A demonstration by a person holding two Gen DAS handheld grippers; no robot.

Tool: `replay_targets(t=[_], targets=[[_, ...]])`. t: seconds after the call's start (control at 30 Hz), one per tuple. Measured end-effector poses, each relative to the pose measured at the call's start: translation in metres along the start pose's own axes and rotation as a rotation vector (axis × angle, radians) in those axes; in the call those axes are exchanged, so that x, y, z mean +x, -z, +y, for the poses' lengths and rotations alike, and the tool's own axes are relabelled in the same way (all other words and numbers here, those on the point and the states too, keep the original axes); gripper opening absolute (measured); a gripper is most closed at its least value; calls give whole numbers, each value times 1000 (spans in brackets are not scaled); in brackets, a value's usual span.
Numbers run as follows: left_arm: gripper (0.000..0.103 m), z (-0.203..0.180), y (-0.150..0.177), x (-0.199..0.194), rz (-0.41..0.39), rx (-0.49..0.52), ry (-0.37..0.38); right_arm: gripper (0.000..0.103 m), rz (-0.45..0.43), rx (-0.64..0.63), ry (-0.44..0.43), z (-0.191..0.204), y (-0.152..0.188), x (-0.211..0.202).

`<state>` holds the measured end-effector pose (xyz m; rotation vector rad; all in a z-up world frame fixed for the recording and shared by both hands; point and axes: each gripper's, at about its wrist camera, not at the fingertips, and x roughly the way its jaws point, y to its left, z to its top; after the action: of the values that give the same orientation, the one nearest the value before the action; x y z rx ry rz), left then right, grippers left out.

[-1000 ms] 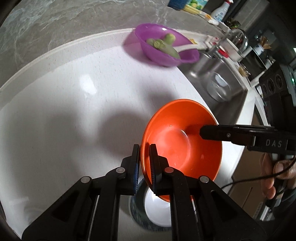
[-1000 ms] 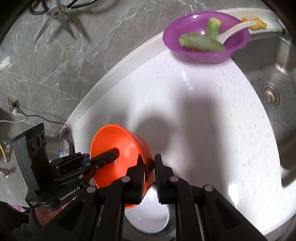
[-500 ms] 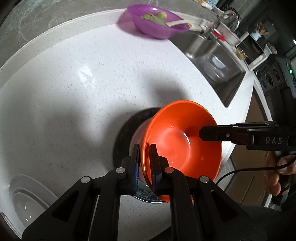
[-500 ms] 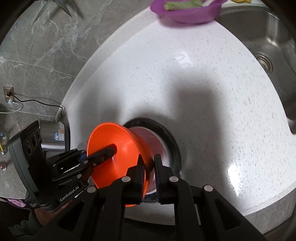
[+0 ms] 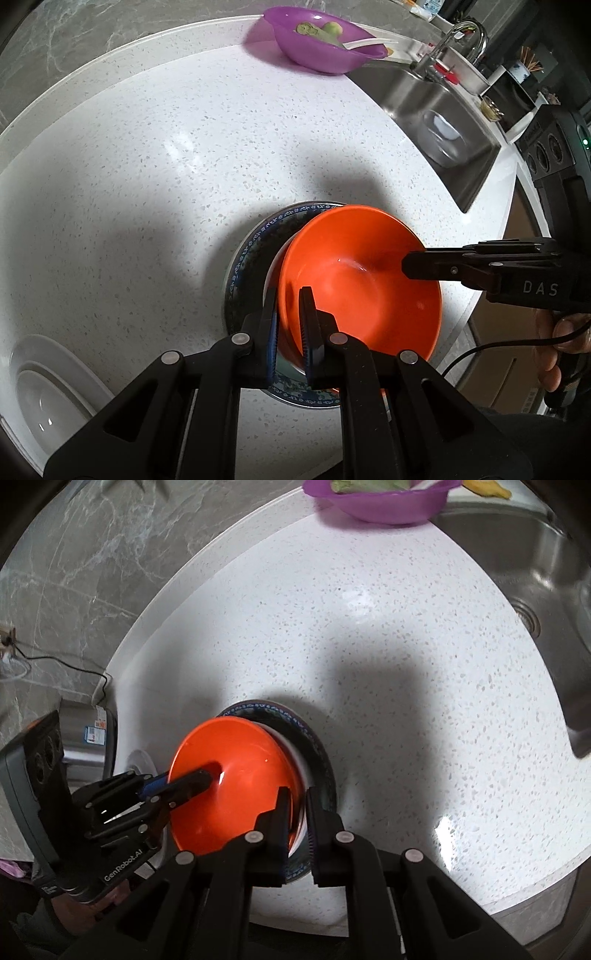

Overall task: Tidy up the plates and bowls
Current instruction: 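Carry the orange bowl into the white bowl and open both grippers, then close both grippers on the rim of the nested bowl stack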

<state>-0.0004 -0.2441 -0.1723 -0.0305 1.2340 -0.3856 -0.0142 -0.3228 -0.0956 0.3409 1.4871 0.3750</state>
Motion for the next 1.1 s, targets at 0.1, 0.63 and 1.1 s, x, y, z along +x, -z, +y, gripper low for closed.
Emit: replay_targets(t=[0.1, 0.63, 1.1], targets=[[10, 0, 2, -1, -11, -6, 7, 10, -7, -33, 22, 4, 0, 1], [70, 26, 11, -34, -102, -38, 33, 16, -48, -107, 37, 11, 7, -5], [79, 81, 30, -14, -14, -146, 20, 60, -98, -5, -70, -57, 12, -21]])
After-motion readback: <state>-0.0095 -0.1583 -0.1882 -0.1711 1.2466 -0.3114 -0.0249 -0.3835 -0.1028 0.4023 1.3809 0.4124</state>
